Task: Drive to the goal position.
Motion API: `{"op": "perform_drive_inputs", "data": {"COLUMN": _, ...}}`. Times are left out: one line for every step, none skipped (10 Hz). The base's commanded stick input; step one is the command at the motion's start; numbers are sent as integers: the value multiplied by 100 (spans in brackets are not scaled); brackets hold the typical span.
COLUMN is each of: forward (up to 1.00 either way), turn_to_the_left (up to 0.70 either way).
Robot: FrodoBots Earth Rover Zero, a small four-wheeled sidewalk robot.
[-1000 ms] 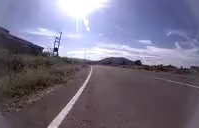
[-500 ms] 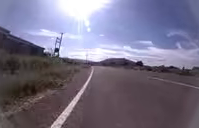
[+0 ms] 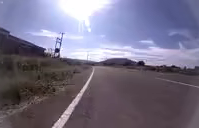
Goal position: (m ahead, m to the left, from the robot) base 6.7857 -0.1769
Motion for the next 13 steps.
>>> {"op": "perform_drive_inputs", "data": {"forward": 100, "turn_to_the_left": 0}}
{"op": "perform_drive_inputs", "data": {"forward": 100, "turn_to_the_left": 0}}
{"op": "perform_drive_inputs", "data": {"forward": 100, "turn_to_the_left": 0}}
{"op": "perform_drive_inputs", "data": {"forward": 100, "turn_to_the_left": 0}}
{"op": "perform_drive_inputs", "data": {"forward": 100, "turn_to_the_left": 0}}
{"op": "perform_drive_inputs", "data": {"forward": 100, "turn_to_the_left": 0}}
{"op": "perform_drive_inputs", "data": {"forward": 100, "turn_to_the_left": 0}}
{"op": "perform_drive_inputs", "data": {"forward": 100, "turn_to_the_left": 0}}
{"op": "perform_drive_inputs", "data": {"forward": 100, "turn_to_the_left": 0}}
{"op": "perform_drive_inputs", "data": {"forward": 100, "turn_to_the_left": 0}}
{"op": "perform_drive_inputs", "data": {"forward": 100, "turn_to_the_left": 0}}
{"op": "perform_drive_inputs", "data": {"forward": 100, "turn_to_the_left": 0}}
{"op": "perform_drive_inputs", "data": {"forward": 100, "turn_to_the_left": 0}}
